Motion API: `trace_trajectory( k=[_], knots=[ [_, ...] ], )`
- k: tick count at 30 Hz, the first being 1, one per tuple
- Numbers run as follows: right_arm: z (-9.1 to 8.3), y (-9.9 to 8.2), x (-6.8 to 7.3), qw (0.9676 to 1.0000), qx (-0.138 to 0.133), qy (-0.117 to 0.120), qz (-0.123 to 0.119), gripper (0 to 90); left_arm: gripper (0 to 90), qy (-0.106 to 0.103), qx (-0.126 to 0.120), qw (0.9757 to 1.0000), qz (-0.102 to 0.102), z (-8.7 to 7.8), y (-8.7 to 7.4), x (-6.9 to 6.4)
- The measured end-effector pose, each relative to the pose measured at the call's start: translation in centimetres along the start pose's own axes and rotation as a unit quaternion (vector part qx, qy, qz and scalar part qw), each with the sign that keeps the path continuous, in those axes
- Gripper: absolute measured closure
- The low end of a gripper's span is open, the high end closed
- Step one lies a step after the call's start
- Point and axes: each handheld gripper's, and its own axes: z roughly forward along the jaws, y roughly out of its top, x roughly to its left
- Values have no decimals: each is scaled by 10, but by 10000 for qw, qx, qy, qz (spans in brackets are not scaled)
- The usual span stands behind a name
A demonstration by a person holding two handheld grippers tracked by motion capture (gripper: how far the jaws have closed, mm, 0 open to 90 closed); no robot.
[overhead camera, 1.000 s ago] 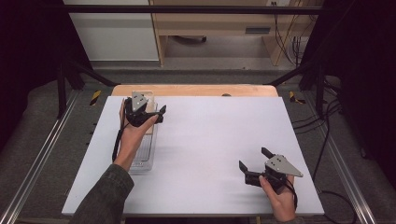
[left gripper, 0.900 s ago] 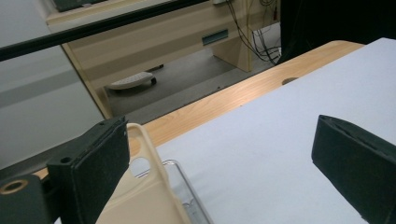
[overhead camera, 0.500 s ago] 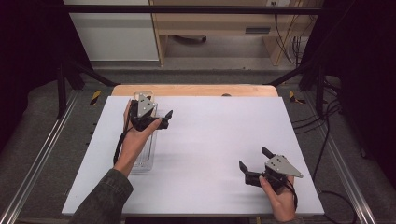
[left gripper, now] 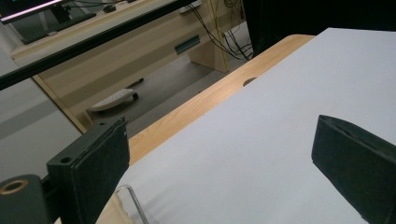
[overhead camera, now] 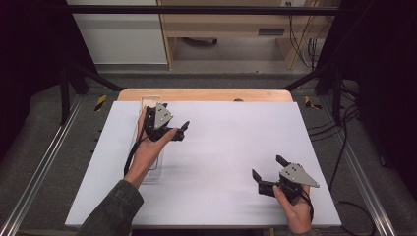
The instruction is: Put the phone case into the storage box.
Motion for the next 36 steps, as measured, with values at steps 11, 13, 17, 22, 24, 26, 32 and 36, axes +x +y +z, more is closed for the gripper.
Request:
trace_trajectory(
  k=[11, 13, 17, 22, 24, 26, 32, 36],
  knots=[
    [0, 0, 1, 10000, 2, 2, -24, 31, 40, -193, -104, 9996, 165, -7, 9, -14],
    [0, 0, 1, 10000, -4, -2, -26, 31, 40, -221, -116, 9995, 209, -8, 10, -17],
    [0, 0, 1, 10000, 5, -11, -37, 31, 40, -304, -148, 9991, 249, -10, 9, -23],
    [0, 0, 1, 10000, 1, -13, -54, 31, 39, -394, -113, 9985, 362, -11, 6, -31],
    [0, 0, 1, 10000, -4, -11, -61, 31, 40, -414, -103, 9983, 409, -12, 5, -33],
    [-1, 0, 1, 10000, -7, -11, -58, 31, 39, -444, -106, 9980, 433, -12, 6, -35],
    [-1, 0, 1, 10000, -3, -10, -59, 31, 38, -552, -151, 9973, 470, -13, 7, -43],
    [-1, 0, 1, 10000, -6, -9, -62, 31, 37, -630, -198, 9966, 491, -14, 8, -50]
  ],
)
